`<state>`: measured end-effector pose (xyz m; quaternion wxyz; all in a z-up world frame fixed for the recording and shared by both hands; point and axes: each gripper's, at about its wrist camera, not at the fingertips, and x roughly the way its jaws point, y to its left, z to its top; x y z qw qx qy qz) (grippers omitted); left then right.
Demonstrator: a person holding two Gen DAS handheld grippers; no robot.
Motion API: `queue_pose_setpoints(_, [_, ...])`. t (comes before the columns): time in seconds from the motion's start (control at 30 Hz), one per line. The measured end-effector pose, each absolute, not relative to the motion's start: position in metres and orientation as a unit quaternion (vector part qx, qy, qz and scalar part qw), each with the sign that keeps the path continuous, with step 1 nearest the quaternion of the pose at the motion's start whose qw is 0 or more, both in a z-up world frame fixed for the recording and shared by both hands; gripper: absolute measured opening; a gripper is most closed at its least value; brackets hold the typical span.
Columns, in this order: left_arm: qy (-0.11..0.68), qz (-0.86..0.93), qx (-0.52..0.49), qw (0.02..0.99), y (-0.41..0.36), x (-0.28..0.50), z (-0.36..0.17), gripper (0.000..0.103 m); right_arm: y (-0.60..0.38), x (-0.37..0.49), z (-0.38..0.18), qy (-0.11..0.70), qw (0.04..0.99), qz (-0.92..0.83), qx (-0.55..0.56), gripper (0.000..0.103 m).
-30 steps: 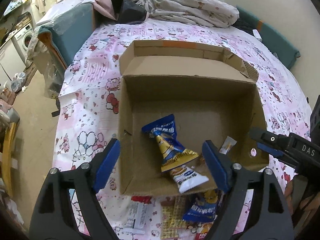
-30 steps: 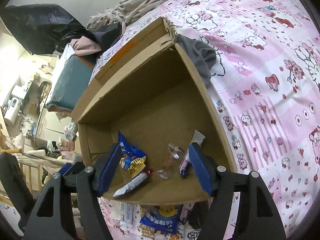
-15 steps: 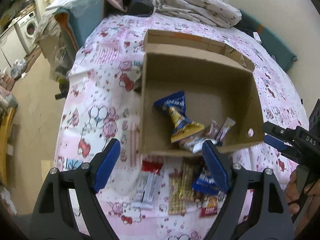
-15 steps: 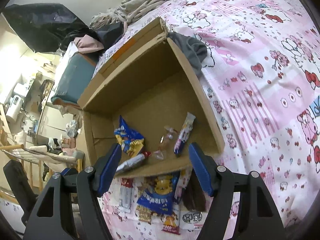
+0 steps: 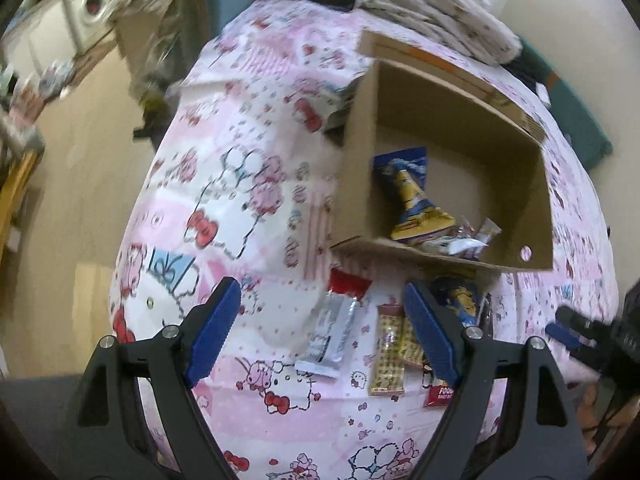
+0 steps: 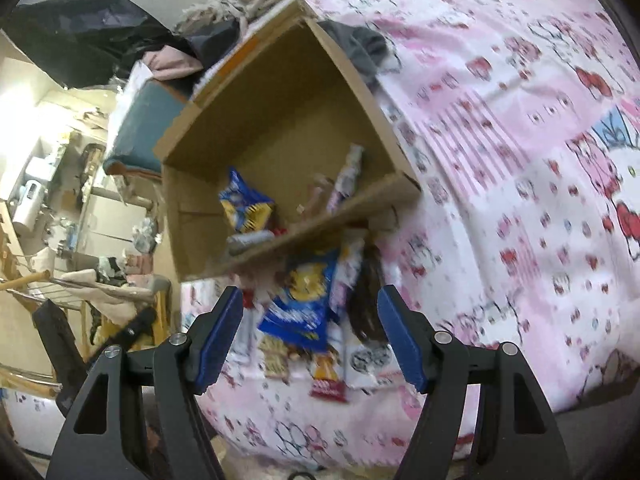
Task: Organize snacks
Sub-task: 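Grasp the red-and-white snack bar with the left gripper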
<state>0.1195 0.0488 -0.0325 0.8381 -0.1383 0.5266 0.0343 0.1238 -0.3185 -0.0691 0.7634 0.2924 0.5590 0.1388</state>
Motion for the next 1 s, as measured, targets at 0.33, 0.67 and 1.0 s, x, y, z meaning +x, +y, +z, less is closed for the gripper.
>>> queue_pose_setpoints(0.33, [0.619,0.033,-0.098,0.779,0.03,0.131,-0.101,0.073,-0.313,0.129,-0.087,0.584,0.755,0.112,0.275,0.072])
queue_pose_setpoints(0.67, [0.645,0.012,0.003,0.764,-0.008,0.142,-0.142,0.036,-0.322,0.134,-0.097,0.596,0.744,0.092,0.287,0.072])
queue_pose_setpoints(1.0, [0.632,-0.017,-0.04,0.774,-0.013,0.12,-0.107,0.025,-0.322,0.144,-0.139,0.661,0.694,0.056,0.279,0.073])
